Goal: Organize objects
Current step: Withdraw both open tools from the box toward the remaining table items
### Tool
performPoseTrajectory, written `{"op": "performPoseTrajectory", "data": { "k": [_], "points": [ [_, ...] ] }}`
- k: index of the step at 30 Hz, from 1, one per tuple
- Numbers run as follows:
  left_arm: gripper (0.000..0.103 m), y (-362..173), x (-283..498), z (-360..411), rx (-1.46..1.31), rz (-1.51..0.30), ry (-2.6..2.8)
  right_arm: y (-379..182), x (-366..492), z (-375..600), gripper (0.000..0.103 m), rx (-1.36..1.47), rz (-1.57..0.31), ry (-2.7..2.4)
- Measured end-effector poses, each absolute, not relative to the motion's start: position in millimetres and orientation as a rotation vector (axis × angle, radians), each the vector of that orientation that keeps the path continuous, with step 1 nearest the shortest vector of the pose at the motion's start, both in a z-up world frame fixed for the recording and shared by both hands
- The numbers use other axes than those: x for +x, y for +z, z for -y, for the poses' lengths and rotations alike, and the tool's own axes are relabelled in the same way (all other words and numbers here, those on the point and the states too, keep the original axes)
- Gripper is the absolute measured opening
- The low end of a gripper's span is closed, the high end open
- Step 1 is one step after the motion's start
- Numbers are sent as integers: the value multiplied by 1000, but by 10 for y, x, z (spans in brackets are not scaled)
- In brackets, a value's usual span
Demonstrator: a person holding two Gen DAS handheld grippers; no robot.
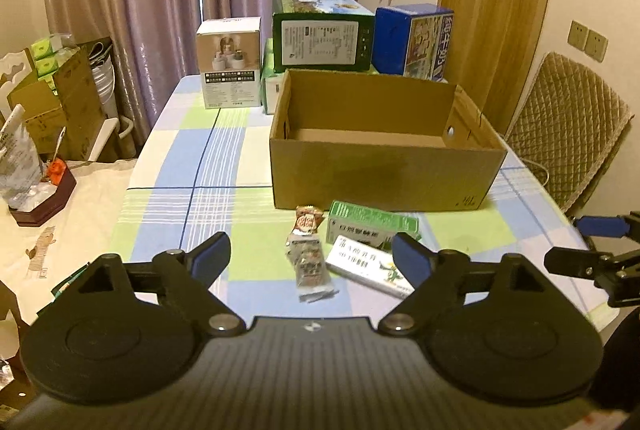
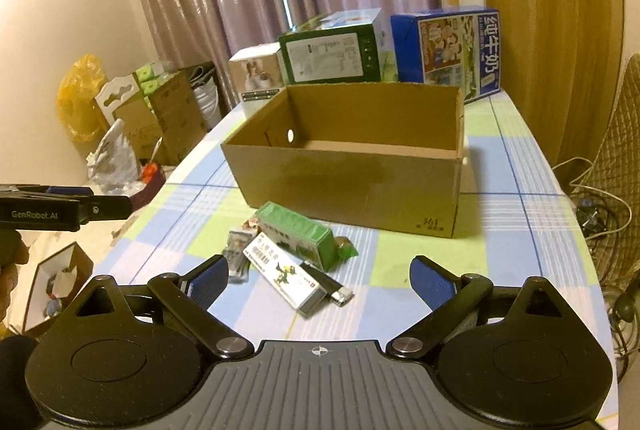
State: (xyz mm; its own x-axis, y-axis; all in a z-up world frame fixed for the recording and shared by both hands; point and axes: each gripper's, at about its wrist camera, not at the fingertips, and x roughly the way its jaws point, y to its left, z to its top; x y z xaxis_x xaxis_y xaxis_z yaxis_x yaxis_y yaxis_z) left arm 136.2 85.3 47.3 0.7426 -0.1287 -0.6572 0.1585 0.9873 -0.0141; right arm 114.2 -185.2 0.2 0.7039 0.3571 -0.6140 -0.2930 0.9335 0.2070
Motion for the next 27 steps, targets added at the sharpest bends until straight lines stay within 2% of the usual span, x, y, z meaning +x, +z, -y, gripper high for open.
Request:
{"op": "performPoseTrajectory", "data": {
  "k": [2, 17, 27],
  "points": [
    [92, 416, 1347, -853, 47, -723, -153, -27, 1120, 1812, 95, 83, -703, 370],
    [100, 12, 1497, -901, 43, -790, -114, -393, 1260, 1560, 95, -6, -706, 463],
    [100, -346, 1702, -1075, 56, -827, -88, -865, 1506, 1323, 93, -116, -704, 540]
  ]
}}
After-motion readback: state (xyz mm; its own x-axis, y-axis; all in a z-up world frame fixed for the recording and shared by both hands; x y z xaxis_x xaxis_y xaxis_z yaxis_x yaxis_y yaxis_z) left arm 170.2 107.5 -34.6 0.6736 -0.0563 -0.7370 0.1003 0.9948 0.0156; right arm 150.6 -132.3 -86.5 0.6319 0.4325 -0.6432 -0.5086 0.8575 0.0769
